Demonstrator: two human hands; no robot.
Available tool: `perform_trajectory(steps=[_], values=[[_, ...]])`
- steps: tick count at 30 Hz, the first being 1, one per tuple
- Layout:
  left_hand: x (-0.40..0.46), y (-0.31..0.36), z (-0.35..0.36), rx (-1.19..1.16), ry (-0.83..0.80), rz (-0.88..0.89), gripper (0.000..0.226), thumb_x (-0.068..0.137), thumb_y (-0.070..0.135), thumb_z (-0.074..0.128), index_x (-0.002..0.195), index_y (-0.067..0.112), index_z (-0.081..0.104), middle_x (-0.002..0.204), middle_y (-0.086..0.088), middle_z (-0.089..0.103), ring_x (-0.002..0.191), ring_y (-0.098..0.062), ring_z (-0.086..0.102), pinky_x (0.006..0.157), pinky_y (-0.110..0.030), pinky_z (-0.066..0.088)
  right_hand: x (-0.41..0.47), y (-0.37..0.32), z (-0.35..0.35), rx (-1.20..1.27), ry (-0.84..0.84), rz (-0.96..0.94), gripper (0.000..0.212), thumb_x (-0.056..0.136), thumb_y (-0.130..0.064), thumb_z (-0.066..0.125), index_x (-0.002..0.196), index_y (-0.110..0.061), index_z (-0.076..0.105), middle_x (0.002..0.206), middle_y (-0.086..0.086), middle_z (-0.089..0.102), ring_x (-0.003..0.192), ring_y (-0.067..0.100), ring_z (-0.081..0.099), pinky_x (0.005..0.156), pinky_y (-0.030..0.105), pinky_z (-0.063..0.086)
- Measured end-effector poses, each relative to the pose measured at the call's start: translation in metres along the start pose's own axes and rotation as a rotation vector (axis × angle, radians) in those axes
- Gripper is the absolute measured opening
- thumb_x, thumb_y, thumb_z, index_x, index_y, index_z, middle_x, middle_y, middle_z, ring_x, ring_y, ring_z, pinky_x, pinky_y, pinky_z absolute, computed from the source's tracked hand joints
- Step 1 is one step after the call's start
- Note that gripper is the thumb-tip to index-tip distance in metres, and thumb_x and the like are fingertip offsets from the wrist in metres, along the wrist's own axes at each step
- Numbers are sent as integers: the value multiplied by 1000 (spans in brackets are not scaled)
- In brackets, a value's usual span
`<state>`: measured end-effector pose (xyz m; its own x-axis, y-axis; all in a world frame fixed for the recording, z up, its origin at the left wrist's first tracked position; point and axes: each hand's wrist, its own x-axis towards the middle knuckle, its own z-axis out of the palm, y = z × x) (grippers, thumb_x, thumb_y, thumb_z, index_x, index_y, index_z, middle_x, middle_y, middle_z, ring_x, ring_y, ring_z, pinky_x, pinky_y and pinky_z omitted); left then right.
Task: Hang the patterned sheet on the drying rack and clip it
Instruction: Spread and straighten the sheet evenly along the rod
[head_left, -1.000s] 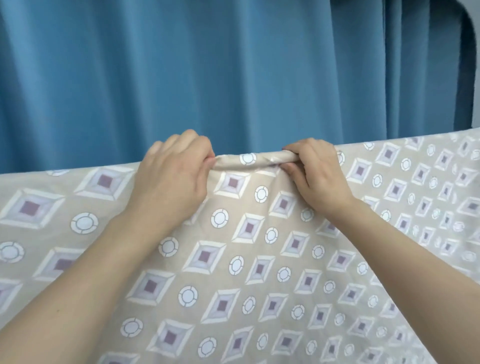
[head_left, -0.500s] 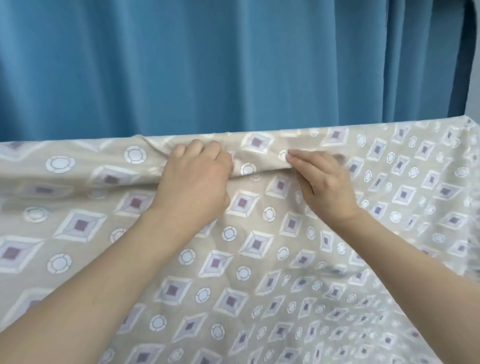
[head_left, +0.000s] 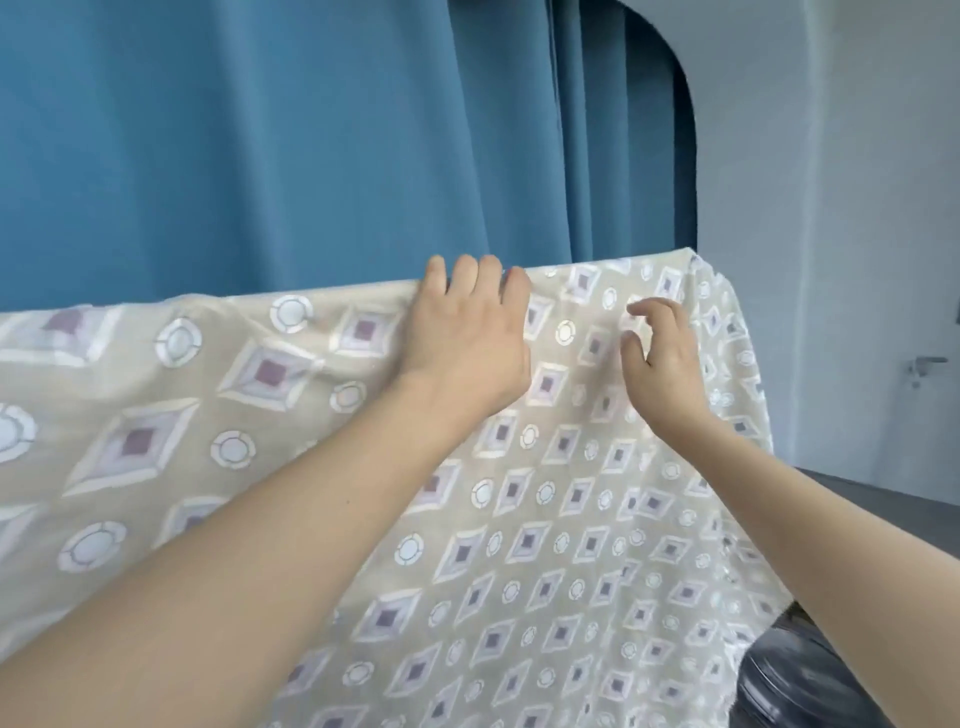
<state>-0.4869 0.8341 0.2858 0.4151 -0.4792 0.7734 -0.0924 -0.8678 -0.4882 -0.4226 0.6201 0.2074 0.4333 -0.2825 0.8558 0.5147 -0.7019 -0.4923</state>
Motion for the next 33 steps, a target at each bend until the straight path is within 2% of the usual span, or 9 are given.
perform_trajectory(steps=[3,8,11,19,22,25,28,30,33], values=[[27,43,23,-22,-8,38,56,87,35,41,136,9,43,137,-15,44,123,-35,38,116,-52,15,14,56,-23,-18,37,259,38,94,-19,45,132,-14,43,139,0,36,128,19,39,107,34,31],[65,122,63,-87,-60,186,58,88,34,42,142,11,40,150,-17,31,140,-37,22,118,-53,-1,34,161,-61,26,-12,643,60,91,-28,47,147,-18,27,149,1,25,128,25,41,100,43,42],[90,168,88,-91,-122,256,60,90,35,37,146,13,32,156,-16,21,144,-36,12,118,-53,-3,40,220,-77,77,-75,784,68,94,-19,51,153,-17,17,155,8,25,134,27,38,95,32,34],[143,298,152,0,-284,547,58,94,31,35,150,17,27,160,-13,13,148,-33,0,115,-54,-15,57,352,-86,116,-415,959,98,85,-21,70,155,-28,2,157,8,21,136,29,38,102,39,38],[147,333,163,59,-453,622,40,91,25,40,128,17,55,133,-11,53,131,-33,41,116,-53,9,47,378,-78,106,-725,924,68,83,-25,75,142,-14,44,132,2,57,115,22,60,95,32,48],[161,354,170,-71,-505,617,26,90,17,43,108,18,62,116,-5,63,112,-29,54,88,-36,34,21,389,-69,100,-817,869,26,86,-23,69,107,-8,67,101,8,71,90,23,69,78,31,56],[183,373,189,25,-253,665,40,93,19,38,132,14,47,143,-14,40,135,-33,32,112,-50,20,-10,390,-66,102,-783,848,7,86,-14,63,82,-8,61,74,8,59,63,19,57,55,25,48],[194,386,204,167,-282,710,46,99,23,33,144,15,35,157,-17,15,146,-36,10,117,-58,-2,-28,391,-70,125,-812,863,15,86,-15,67,74,-10,58,66,2,55,54,12,52,48,18,42],[197,406,219,224,-369,847,38,99,21,39,135,18,50,151,-15,35,143,-34,22,117,-58,-5,-53,402,-77,26,-1039,824,28,79,-22,72,104,-16,60,93,-5,67,78,7,63,64,16,50]])
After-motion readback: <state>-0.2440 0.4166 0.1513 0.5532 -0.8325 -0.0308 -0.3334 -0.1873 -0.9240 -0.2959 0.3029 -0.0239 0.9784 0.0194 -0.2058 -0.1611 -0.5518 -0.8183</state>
